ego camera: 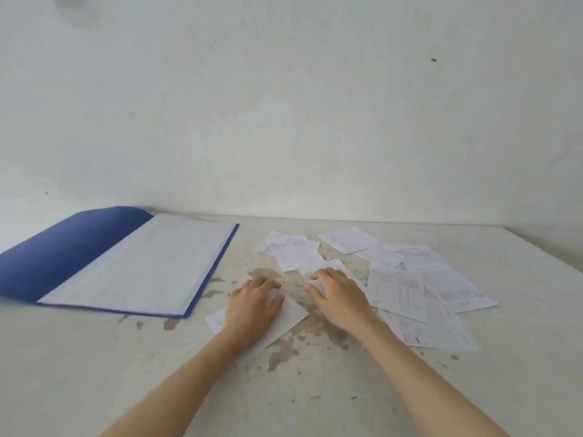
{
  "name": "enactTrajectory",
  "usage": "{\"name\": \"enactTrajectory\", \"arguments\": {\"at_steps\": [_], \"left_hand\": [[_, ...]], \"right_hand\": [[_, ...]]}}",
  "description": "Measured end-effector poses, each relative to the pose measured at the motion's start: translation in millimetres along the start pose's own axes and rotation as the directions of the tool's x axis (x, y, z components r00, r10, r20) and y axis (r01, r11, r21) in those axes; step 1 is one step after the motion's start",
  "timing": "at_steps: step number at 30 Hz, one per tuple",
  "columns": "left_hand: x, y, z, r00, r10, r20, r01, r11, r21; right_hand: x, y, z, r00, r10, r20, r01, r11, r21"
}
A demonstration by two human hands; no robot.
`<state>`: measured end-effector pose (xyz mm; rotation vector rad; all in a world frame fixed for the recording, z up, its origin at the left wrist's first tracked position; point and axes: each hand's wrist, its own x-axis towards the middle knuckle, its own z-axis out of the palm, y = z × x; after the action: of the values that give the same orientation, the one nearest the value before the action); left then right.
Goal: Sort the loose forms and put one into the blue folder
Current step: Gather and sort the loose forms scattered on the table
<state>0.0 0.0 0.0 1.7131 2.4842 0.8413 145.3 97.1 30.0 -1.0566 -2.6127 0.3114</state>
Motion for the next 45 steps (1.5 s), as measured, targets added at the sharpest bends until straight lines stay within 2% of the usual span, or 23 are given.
{"name": "enactTrajectory", "arguments": {"at_steps": [8,12,17,20,23,27,29,31,33,35,37,39,43,45], "left_hand": [[10,-11,11,0.991,-0.102,0.088,0.09,0.987,0.131],[8,-10,9,0.988,-0.119,0.094,0.113,0.991,0.071],[14,-11,5,0.995,-0.097,0.019,0.096,0.993,0.064],[29,-12,-1,0.994,-0.061,0.093,0.055,0.996,0.067],[47,-14,-14,0.976,-0.091,0.198,0.111,0.989,-0.095],[50,-24,-24,0.952,-0.145,0.269,0.248,0.879,-0.407],[41,-30,-20,0.968,-0.214,0.128,0.249,0.781,-0.572],[35,-33,-17,0.934,-0.353,-0.051,0.207,0.654,-0.728],[32,-31,-18,0.894,-0.439,-0.085,0.178,0.525,-0.832],[32,-27,-20,0.886,-0.46,-0.063,0.161,0.431,-0.888],[32,-25,-22,0.883,-0.466,-0.054,0.153,0.396,-0.905],[30,-25,-23,0.894,-0.448,-0.032,0.18,0.422,-0.889],[24,-25,-24,0.926,-0.34,0.161,0.307,0.435,-0.847],[23,-24,-22,0.926,-0.331,0.182,0.319,0.425,-0.847]], "right_hand": [[21,-7,32,0.996,-0.025,0.091,0.022,0.999,0.04],[24,-2,38,0.994,-0.033,0.106,0.026,0.997,0.068],[25,1,41,0.995,-0.033,0.094,0.025,0.996,0.089],[24,1,41,0.995,-0.029,0.098,0.019,0.995,0.103],[24,1,40,0.994,-0.032,0.106,0.021,0.995,0.102],[22,1,38,0.997,-0.023,0.068,0.013,0.989,0.144],[20,1,36,1.0,-0.018,-0.014,0.021,0.971,0.24],[17,0,33,0.995,-0.011,-0.095,0.046,0.93,0.365],[16,-2,29,0.992,0.017,-0.122,0.042,0.886,0.463],[18,-5,26,0.99,0.098,-0.103,-0.017,0.803,0.596],[22,-11,23,0.984,0.161,-0.077,-0.051,0.668,0.742],[27,-15,21,0.975,0.21,-0.078,-0.058,0.569,0.82],[40,-15,24,0.959,0.262,-0.106,-0.053,0.536,0.843],[45,-11,24,0.958,0.268,-0.106,-0.061,0.547,0.835]]}}
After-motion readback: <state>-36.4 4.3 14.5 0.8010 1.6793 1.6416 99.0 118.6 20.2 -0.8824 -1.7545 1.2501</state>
